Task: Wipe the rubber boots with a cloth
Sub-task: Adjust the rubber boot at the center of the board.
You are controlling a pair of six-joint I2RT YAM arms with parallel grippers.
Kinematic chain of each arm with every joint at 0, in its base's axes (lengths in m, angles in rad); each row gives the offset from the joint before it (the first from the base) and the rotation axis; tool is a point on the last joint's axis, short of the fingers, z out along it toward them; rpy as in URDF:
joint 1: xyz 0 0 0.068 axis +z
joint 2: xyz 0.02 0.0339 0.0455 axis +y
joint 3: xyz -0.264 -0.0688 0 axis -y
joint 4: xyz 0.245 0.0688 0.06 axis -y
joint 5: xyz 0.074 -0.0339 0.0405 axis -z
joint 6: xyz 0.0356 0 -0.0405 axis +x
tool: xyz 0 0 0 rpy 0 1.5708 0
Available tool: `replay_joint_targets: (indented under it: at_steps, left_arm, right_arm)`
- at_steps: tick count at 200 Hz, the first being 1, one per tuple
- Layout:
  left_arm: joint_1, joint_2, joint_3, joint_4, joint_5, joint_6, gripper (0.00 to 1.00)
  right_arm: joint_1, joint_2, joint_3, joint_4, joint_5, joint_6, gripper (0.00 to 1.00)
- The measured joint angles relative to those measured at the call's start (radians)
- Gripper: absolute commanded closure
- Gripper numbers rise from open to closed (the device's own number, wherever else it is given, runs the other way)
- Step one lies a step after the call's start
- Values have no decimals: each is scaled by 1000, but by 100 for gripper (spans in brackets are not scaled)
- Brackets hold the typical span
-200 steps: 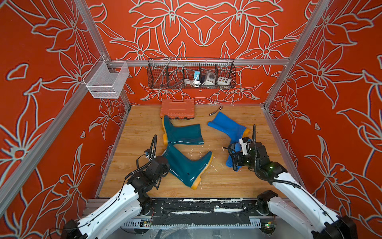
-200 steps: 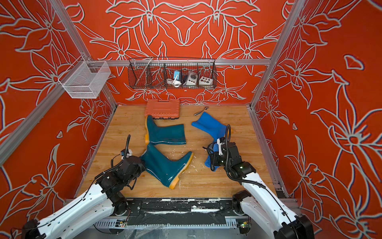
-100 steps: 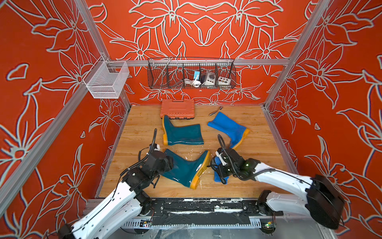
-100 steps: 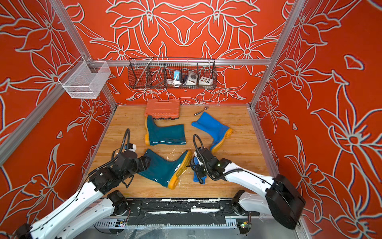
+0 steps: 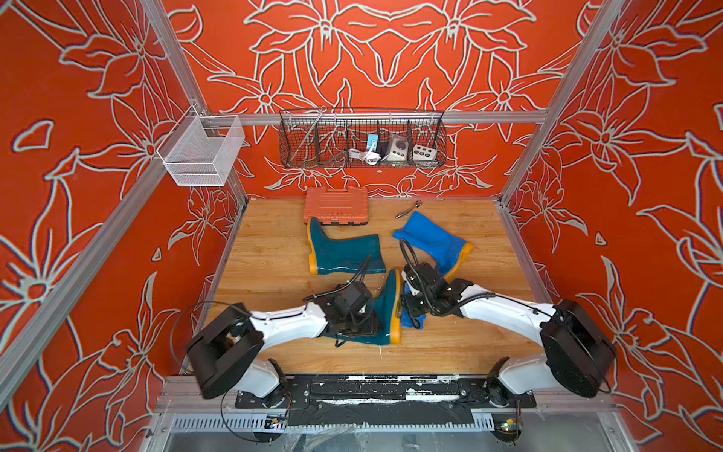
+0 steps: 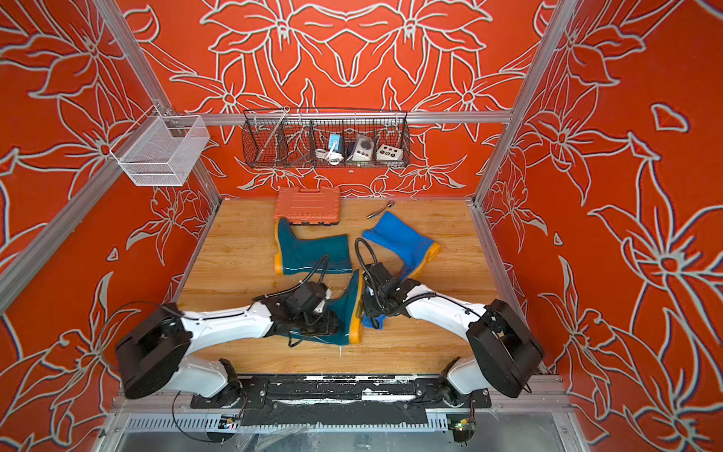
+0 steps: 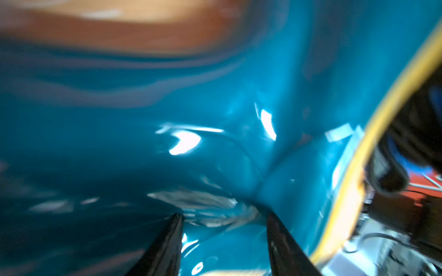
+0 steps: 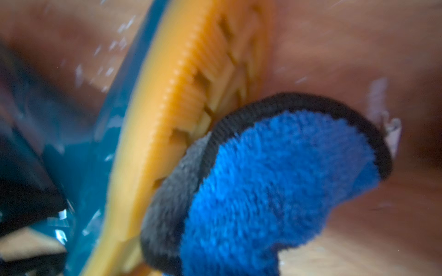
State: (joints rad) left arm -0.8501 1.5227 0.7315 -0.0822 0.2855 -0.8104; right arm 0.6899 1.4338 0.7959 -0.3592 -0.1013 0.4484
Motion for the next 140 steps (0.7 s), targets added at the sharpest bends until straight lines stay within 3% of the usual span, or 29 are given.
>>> replay_joint_targets:
  at_steps: [24,55,108,140]
  left_arm:
    - [-27,101,141,34,31,4,41]
    - [6,46,181,-28,-2,34,33]
    - [349,-356,-167,-151,0,36,28]
    - [394,-460,-334,-149,35,10,30]
  right_arm:
    - [-110,3,79,-64,15,-74,100]
    - [-141,-35,127,-105,47,-127,100]
    - [-76,-206,127,-172,91,-148,100]
    - [89,-149,173,-153,98,-129,100]
